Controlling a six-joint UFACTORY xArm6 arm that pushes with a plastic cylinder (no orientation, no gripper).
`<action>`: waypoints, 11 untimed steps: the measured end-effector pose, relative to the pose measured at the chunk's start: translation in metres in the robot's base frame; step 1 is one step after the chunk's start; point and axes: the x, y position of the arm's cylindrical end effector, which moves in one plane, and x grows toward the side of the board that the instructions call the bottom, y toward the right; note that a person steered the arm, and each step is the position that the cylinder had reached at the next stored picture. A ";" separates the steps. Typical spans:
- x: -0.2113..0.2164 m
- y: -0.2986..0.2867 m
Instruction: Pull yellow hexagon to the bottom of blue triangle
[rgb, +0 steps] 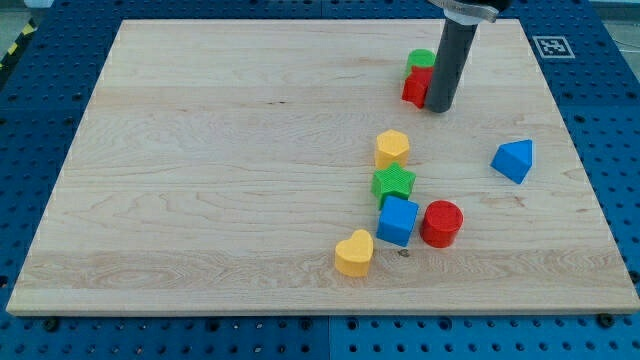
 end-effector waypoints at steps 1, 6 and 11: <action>0.003 -0.003; 0.130 -0.082; 0.084 0.032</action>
